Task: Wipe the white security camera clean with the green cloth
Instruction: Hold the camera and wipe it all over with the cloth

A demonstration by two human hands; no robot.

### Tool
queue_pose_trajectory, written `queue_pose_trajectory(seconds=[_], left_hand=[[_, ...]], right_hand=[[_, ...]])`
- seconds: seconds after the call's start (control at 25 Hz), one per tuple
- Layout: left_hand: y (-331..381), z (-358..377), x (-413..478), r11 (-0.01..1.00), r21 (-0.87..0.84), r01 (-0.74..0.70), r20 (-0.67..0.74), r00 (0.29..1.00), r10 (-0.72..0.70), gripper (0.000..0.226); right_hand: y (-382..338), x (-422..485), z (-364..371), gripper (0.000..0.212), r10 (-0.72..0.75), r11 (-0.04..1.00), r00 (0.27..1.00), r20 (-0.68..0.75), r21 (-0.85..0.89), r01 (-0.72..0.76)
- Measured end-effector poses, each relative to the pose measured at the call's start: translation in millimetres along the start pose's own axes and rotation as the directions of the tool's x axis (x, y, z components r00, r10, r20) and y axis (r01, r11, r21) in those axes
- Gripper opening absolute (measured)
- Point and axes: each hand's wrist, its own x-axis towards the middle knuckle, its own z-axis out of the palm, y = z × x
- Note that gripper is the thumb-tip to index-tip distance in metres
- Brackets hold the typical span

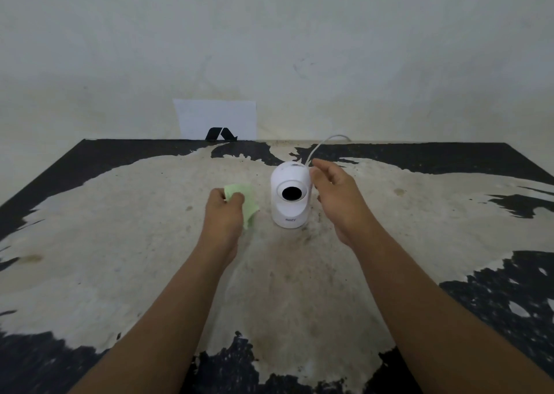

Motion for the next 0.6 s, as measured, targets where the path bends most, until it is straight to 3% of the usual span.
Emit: queue_pose_trajectory(seconds=[0.12, 0.28, 0.48, 0.6], left_hand=[[-4.9, 25.6, 1.5, 0.991, 0.133, -0.036, 0.131, 0.991, 0.019, 0.021], [-14.5, 38.7, 1.4, 0.983, 0.130, -0.130, 0.270, 0.958, 0.092, 0.031], [-10.6, 39.5, -1.9, 0.969, 0.057, -0.241, 0.288, 0.933, 0.215, 0.034], [-0.8, 42.2, 0.7, 0.920, 0.157, -0.358, 0.261, 0.914, 0.311, 0.041]], right_hand=[[4.7, 6.7, 8.9, 0.032, 0.000, 1.000, 1.000, 0.029, 0.010, 0.000], [12.8, 8.7, 12.3, 0.029, -0.028, 0.999, 1.000, 0.009, 0.033, 0.028], [16.0, 7.3, 12.5, 0.029, -0.040, 0.998, 0.999, 0.028, 0.048, 0.038], [17.3, 7.2, 13.1, 0.031, -0.039, 0.999, 0.999, 0.027, 0.038, 0.038]])
